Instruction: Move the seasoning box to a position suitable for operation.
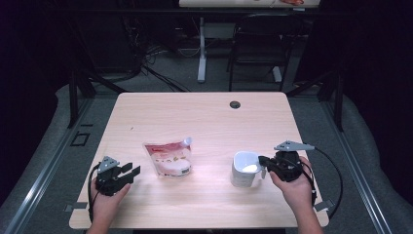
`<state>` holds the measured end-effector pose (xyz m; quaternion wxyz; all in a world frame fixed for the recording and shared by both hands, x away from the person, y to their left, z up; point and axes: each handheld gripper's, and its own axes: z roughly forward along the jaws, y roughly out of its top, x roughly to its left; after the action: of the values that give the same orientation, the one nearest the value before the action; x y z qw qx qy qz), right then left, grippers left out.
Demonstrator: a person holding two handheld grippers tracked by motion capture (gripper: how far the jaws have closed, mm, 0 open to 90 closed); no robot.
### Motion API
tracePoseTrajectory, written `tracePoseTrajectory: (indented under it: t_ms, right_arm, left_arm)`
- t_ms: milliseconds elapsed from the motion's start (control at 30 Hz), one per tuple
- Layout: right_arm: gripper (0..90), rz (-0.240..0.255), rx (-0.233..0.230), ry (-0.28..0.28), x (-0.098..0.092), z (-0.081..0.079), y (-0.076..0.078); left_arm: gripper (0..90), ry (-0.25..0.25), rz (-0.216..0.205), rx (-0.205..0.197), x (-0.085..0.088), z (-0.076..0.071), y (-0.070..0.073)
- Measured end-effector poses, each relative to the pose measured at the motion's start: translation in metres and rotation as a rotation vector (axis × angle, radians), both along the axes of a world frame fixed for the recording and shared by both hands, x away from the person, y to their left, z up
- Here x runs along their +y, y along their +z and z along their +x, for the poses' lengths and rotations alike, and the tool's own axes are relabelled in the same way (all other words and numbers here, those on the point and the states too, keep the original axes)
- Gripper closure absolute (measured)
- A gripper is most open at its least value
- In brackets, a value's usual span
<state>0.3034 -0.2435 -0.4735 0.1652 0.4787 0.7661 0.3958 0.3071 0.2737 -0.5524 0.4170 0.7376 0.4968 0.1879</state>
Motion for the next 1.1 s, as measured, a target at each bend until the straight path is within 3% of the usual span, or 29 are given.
tracePoseTrajectory:
  t_ms: [300,800,1100]
  right_arm:
    - [90.0,0.022,0.004,-0.009,-0.002,0.000,-0.001]
    - [90.0,0.126,0.016,-0.024,-0.010,0.000,-0.007]
    - [90.0,0.132,0.011,-0.031,-0.011,-0.002,-0.008]
  left_arm:
    - [58.8,0.001,0.002,-0.001,0.000,0.000,0.000]
    - [58.4,0.001,0.001,-0.001,0.000,0.000,0.000]
    - [58.4,0.001,0.004,-0.002,0.000,0.000,0.000]
